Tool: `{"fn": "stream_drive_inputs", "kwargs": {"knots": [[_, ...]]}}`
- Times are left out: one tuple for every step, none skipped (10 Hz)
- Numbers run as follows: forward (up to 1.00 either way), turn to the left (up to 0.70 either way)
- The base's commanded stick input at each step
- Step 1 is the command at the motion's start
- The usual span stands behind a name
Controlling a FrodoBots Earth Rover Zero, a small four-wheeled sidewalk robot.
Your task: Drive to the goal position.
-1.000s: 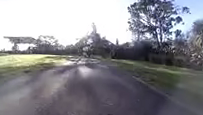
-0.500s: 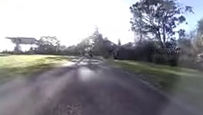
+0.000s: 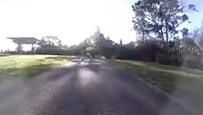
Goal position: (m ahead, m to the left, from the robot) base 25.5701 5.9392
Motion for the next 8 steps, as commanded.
{"fn": "stream_drive_inputs", "kwargs": {"knots": [[0.70, 0.00], [0.70, 0.00], [0.70, 0.00], [0.70, 0.00], [0.70, 0.00], [0.70, 0.00], [0.70, -0.03], [0.70, -0.07]]}}
